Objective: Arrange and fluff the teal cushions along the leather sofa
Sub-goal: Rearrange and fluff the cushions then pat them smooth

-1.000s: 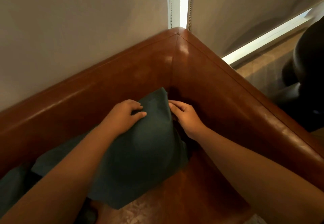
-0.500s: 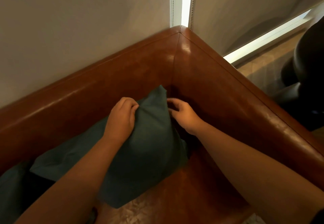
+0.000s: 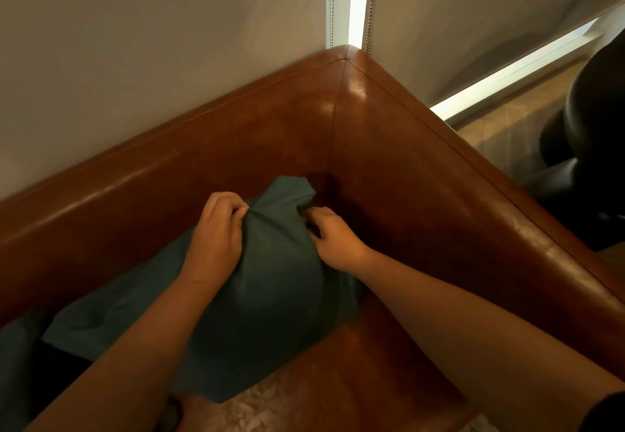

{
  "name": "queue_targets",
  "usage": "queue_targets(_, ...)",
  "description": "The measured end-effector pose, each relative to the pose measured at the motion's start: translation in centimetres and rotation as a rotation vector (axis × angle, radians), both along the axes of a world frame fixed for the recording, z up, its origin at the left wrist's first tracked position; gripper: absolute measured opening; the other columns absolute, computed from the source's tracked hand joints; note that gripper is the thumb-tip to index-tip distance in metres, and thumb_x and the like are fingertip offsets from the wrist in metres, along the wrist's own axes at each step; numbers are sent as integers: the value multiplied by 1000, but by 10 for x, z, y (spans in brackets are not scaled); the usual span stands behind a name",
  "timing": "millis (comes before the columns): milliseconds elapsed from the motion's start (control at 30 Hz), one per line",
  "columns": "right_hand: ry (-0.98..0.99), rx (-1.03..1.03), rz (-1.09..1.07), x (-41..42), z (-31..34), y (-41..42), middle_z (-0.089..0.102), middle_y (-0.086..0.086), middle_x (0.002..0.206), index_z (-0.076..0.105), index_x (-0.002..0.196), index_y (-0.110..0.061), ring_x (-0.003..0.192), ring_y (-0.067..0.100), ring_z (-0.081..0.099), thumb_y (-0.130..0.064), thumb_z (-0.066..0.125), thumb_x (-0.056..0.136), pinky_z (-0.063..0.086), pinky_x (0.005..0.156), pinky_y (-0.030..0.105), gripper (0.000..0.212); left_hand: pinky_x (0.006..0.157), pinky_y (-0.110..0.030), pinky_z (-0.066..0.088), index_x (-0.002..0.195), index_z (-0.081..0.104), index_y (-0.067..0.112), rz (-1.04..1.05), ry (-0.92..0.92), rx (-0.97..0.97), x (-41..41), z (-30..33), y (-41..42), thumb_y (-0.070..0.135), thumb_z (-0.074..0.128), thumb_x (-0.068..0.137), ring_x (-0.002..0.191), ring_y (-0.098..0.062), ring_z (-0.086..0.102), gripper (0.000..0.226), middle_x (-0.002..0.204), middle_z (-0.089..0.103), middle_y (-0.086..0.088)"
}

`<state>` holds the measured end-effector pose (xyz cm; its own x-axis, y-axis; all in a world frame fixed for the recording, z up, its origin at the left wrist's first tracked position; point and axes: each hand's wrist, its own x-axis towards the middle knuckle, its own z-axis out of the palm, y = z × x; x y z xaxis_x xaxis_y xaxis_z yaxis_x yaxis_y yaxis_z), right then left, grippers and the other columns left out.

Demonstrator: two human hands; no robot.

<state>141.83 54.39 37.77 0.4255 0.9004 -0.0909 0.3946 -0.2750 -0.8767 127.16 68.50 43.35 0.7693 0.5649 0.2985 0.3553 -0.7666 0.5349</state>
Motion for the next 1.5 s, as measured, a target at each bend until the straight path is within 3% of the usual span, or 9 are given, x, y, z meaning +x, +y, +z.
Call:
queue_targets(367,156,-86,-291,32,-4,-16,58,-3,105,60,98,-19,97,8,52,-21,50,98,37,82,20,11,79,-22,33,89,58,4,-42,97,34,8,1,21,10,49,93,91,-18,50,11,94,54,-11)
queue_targets(667,249,-438,-340,9,-75,-75,64,4,98,60,93,-20,86,25,62,-9,43,99,52,77,39,21,83,-29,38,89,62,7,-342,-53,157,86,17,-56,13,50,87,91,-22,51,13,93,60,-10)
queue_targets(733,285,-462,-375,-2,-89,-80,66,11,91,61,88,-15,83,19,63,1,43,95,52,80,36,24,78,-38,46,89,63,8,-510,58,127,107,-3,-88,14,50,86,87,-26,55,15,92,61,-9)
queue_targets(833,414,-428,-428,-14,-94,-87,46,2,67,50,69,-12,62,3,46,16,37,92,36,61,11,39,78,-42,51,96,61,9,-620,579,121,126,-50,-119,14,47,89,94,-30,58,17,101,58,-10)
queue_targets(1033,358,-418,-385,-26,-134,-93,64,13,107,62,109,-2,100,28,57,2,43,95,44,89,41,23,96,-38,39,117,57,12,-653,1261,357,133,-100,-128,11,42,93,117,-28,52,28,126,56,-8)
queue_targets(1100,333,-402,-369,-27,-136,-94,59,3,96,60,106,-3,89,20,53,5,40,95,43,84,32,24,103,-38,30,124,53,17,-664,1373,457,135,-108,-130,16,39,96,123,-26,47,32,133,52,-5)
queue_targets(1200,266,-377,-427,-25,-140,-95,49,2,86,57,90,-8,75,9,46,6,34,98,40,66,14,28,107,-39,23,131,50,20,-663,1430,524,135,-118,-133,22,36,97,127,-25,43,37,139,48,-3)
queue_targets(1367,408,-304,-582,-37,-155,-116,62,25,114,61,111,9,111,34,58,15,37,91,43,95,20,31,100,-35,28,118,59,20,-671,1335,538,128,-112,-122,16,44,93,118,-23,50,29,125,58,-2)
queue_targets(1500,531,-179,-639,-38,-141,-124,62,9,110,58,119,4,102,16,58,6,41,96,39,79,2,28,88,-34,32,105,63,23,-779,1156,583,108,-92,-101,27,50,92,107,-20,54,19,108,64,1)
